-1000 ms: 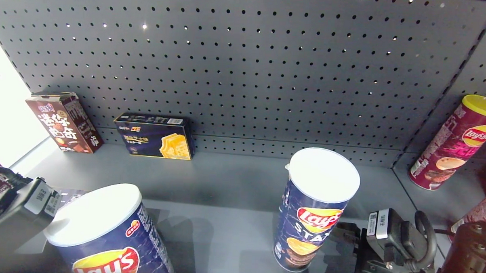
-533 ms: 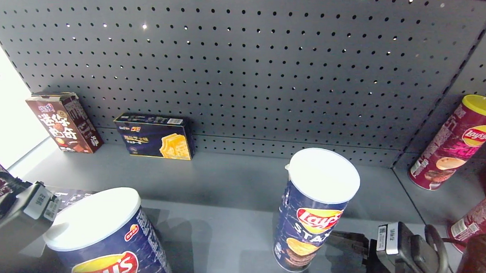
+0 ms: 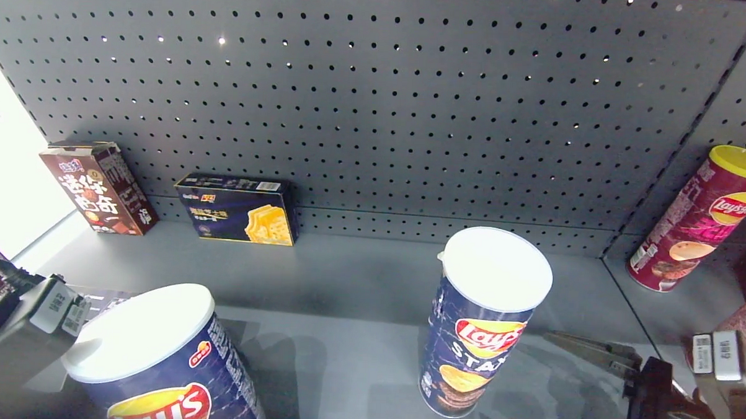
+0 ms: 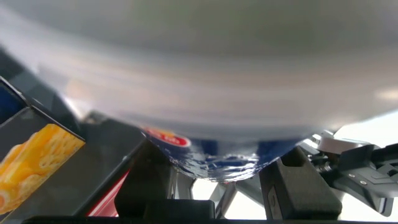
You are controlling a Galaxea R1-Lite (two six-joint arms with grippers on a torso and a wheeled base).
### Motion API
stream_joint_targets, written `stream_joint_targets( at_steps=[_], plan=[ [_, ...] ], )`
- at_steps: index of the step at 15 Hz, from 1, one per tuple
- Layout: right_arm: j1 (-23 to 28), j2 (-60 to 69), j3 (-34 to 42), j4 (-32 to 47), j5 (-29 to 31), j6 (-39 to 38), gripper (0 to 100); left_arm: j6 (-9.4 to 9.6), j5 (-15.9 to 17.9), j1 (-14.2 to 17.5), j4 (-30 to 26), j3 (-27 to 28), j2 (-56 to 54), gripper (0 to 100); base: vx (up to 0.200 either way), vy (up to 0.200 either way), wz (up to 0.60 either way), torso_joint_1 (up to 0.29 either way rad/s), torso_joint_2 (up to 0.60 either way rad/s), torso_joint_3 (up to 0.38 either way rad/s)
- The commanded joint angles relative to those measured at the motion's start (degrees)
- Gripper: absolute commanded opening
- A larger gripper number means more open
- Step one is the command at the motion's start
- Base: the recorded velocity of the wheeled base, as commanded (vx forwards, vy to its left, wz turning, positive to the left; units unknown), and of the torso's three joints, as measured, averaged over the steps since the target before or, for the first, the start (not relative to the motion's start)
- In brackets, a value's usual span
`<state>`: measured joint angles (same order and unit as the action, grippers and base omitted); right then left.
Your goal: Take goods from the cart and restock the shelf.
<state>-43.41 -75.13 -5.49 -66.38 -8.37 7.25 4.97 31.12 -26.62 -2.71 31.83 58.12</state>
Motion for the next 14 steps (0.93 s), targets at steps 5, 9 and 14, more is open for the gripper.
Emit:
stream_joint_targets(
  at_steps=[5, 9, 14],
  plan=[
    [5.35, 10.44, 5.40, 1.34, -0.24, 3.73, 100, -0.05, -0.27, -0.01, -0.11, -0.28, -0.38, 0, 0.000, 0.000, 0.00, 0.000, 0.00, 0.000],
    [12.30, 15.98, 5.40, 2.04, -0.41, 3.65, 100, 0.04, -0.54, 0.08, -0.11, -0.19, -0.47, 0, 0.000, 0.000, 0.00, 0.000, 0.00, 0.000],
    [21.88, 27.32, 5.49, 8.90, -0.33, 3.65, 100, -0.05, -0.54, 0.08, -0.11, -0.54, -1.17, 0, 0.000, 0.000, 0.00, 0.000, 0.00, 0.000]
  ],
)
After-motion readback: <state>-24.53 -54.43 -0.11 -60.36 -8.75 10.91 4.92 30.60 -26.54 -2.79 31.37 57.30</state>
